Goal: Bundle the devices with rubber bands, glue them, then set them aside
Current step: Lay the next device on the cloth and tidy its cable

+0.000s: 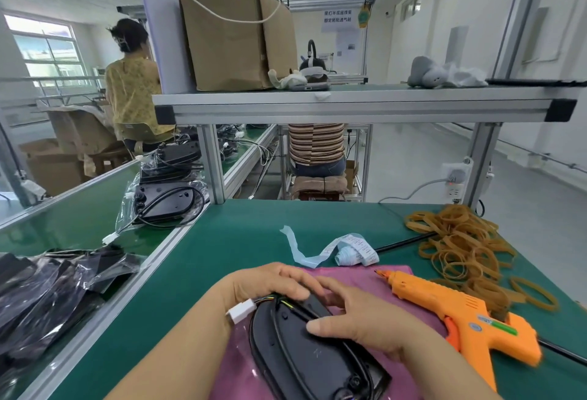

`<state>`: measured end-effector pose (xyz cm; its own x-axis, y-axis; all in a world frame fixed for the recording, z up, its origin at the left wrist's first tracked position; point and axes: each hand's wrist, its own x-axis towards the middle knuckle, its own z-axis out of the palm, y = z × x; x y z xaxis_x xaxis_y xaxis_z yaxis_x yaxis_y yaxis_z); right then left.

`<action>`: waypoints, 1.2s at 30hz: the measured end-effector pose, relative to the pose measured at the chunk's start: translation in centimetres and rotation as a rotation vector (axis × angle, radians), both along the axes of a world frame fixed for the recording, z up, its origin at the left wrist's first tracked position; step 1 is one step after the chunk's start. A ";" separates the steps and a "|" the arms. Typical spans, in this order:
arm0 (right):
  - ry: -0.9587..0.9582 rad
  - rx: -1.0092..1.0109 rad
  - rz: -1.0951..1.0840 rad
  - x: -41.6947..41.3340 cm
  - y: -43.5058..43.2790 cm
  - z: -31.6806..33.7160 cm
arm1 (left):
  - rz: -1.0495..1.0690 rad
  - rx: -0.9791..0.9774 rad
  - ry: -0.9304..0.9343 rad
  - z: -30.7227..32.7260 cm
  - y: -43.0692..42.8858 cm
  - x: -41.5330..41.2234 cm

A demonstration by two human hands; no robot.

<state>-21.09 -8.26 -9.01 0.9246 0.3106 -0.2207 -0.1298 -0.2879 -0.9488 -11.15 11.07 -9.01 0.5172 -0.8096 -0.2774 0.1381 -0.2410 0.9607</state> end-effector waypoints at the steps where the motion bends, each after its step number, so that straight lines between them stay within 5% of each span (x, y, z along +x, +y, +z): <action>1: 0.019 0.086 -0.006 0.0 -0.1 -0.3 | 0.052 -0.026 0.005 -0.1 -0.3 0.2; 6: 0.044 0.100 -0.191 -0.3 -0.2 -1.7 | 0.563 -0.148 0.114 -1.4 -0.4 1.8; 10: 0.078 0.113 -0.342 -0.3 -0.5 -2.6 | 0.837 0.098 -0.122 -1.9 -0.8 3.7; 18: -0.141 -0.503 -0.274 0.9 -0.7 -0.9 | 0.636 0.482 -0.646 -1.6 -5.1 5.5; 24: -0.095 -0.648 -0.203 1.9 -2.1 -1.0 | 0.545 0.599 -0.554 -2.0 -6.8 6.5; 27: -0.185 -0.689 -0.325 3.3 -2.7 -0.8 | 0.628 0.372 -0.376 -2.1 -6.8 6.6; 29: -0.169 -0.469 -0.494 5.0 -2.9 -0.7 | 0.625 0.213 -0.319 -1.6 -6.7 6.3; 33: 0.302 0.455 -0.624 7.9 -2.3 -0.3 | 0.488 0.035 -0.285 -0.4 -6.4 5.1; 36: 0.345 0.674 -0.676 9.4 -1.7 -0.5 | 0.354 0.063 -0.303 0.2 -5.8 4.3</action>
